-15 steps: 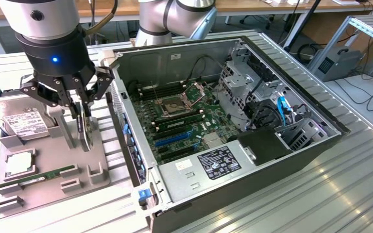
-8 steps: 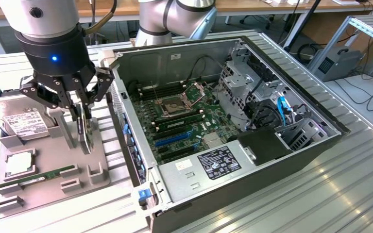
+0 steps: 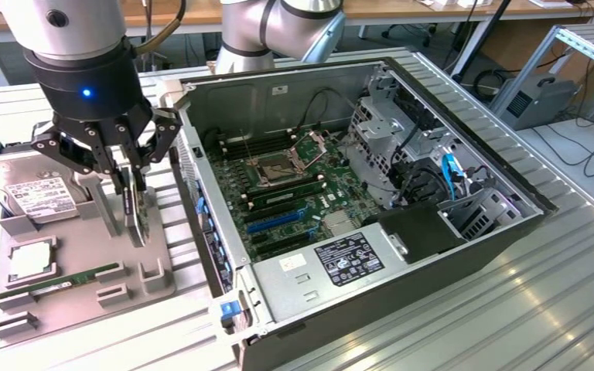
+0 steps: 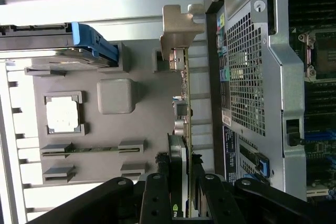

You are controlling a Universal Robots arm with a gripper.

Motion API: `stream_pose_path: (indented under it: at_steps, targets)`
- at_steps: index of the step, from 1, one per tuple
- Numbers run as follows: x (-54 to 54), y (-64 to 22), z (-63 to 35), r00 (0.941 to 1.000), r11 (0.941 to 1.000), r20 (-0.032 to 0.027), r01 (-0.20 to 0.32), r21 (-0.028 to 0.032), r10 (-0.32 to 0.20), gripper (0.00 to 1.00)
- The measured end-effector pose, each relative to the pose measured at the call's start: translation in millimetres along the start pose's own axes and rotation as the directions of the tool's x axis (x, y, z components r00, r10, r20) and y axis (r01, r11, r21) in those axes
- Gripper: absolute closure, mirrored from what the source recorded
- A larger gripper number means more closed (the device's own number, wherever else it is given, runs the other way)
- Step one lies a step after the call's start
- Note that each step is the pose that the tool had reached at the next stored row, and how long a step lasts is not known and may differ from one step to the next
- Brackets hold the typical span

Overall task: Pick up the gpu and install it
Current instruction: 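Pick up the gpu and move the gpu toward the slot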

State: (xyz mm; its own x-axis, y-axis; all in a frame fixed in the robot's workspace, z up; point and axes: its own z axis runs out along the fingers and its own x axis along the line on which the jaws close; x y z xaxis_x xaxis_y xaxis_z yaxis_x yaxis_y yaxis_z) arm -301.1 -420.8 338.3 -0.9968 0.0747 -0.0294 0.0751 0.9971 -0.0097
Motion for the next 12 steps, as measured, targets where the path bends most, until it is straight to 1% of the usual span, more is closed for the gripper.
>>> stream_pose_path:
  at_steps: [4, 12]
  targets:
    - [-0.1, 0.0, -2.9, 1.0, 1.0, 0.0, 0.0, 0.0, 0.0, 0.73]
    - [-0.4, -0.1, -13.6, 1.0, 1.0, 0.0, 0.0, 0.0, 0.0, 0.73]
